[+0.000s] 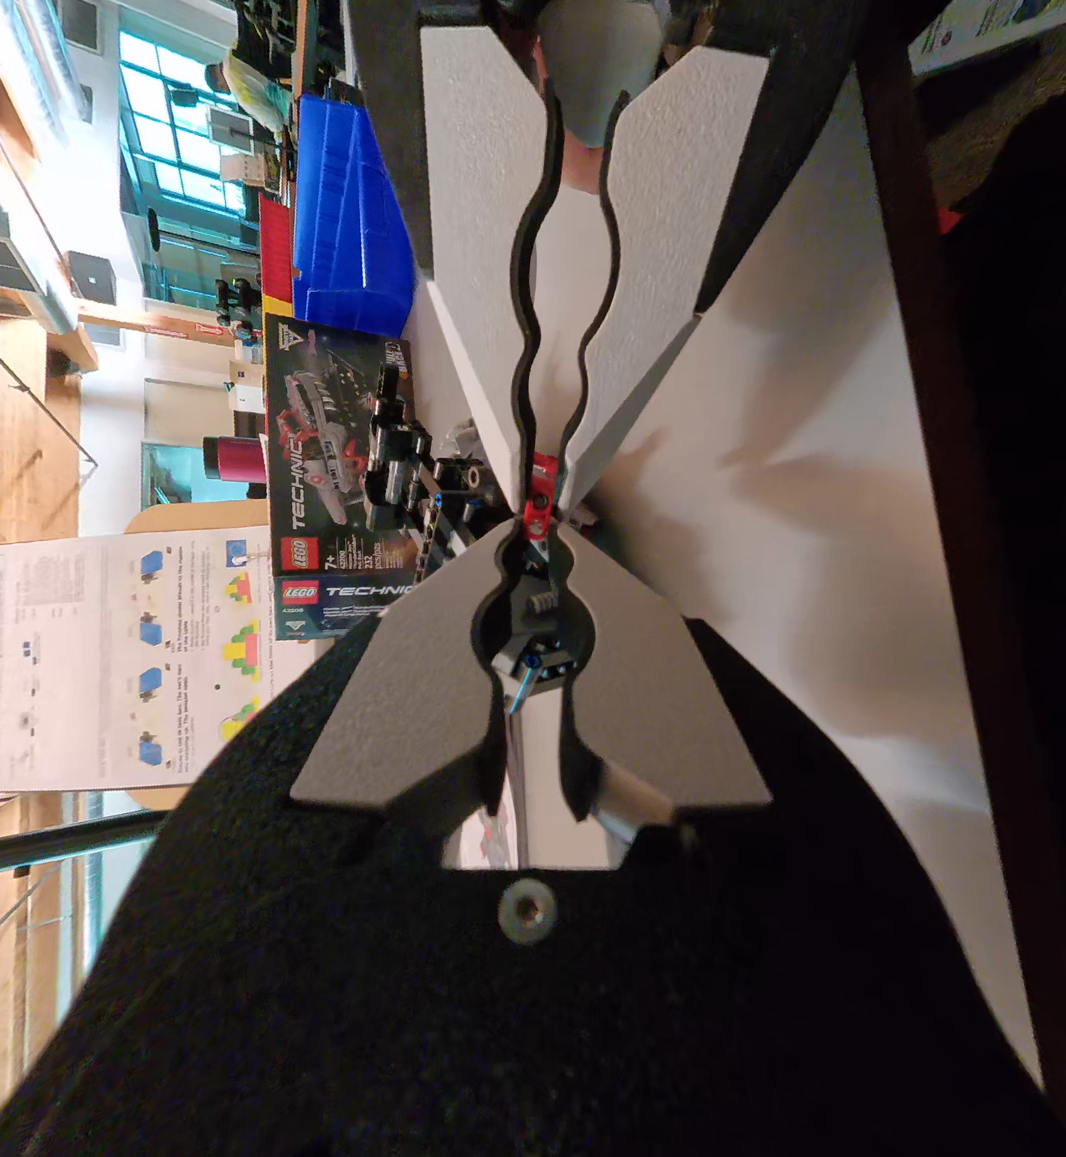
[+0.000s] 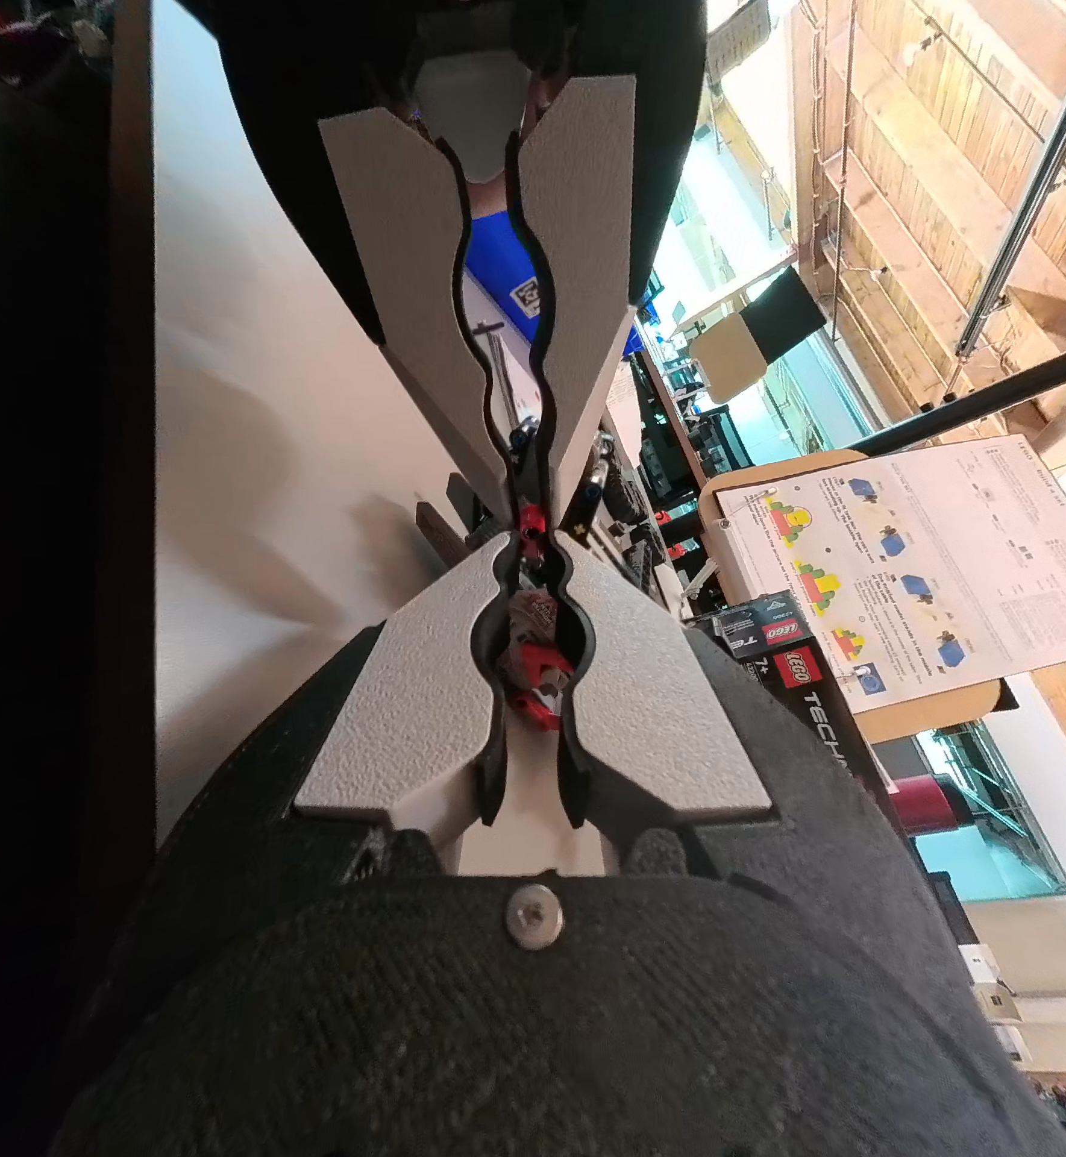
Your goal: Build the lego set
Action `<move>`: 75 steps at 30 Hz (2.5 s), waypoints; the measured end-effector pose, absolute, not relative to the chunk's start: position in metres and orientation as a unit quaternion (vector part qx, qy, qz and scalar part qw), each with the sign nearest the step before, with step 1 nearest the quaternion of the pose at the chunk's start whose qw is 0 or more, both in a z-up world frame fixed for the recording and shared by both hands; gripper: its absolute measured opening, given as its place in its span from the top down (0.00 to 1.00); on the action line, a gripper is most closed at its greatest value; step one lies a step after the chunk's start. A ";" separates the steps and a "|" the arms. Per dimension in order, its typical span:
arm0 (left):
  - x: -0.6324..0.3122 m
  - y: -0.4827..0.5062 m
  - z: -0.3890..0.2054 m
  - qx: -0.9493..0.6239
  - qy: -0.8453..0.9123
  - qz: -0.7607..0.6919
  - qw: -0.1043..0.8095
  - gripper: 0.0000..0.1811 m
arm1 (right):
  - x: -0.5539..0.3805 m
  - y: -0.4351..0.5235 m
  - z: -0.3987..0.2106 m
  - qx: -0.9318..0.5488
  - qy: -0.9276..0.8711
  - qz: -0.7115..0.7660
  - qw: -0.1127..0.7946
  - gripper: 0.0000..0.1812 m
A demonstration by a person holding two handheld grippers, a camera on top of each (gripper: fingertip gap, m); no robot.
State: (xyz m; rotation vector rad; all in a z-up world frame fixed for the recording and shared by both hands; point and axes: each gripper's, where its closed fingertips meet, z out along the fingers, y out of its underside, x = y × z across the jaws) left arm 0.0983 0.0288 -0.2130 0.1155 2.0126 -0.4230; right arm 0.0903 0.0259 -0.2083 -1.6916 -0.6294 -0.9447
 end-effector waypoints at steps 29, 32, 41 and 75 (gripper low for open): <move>0.091 0.073 -0.176 -0.222 0.768 -0.412 0.438 0.92 | 0.095 0.041 -0.220 -0.670 -0.313 -0.481 0.471 0.97; 0.077 0.052 -0.179 -0.152 0.793 -0.388 0.444 0.92 | 0.093 0.044 -0.215 -0.667 -0.298 -0.462 0.502 0.97; 0.073 0.024 -0.199 0.025 0.826 -0.238 0.510 0.90 | 0.089 0.046 -0.197 -0.648 -0.273 -0.430 0.567 0.97; 0.061 0.020 -0.199 0.065 0.861 -0.312 0.397 0.98 | 0.070 0.046 -0.210 -0.636 -0.342 -0.416 0.553 0.97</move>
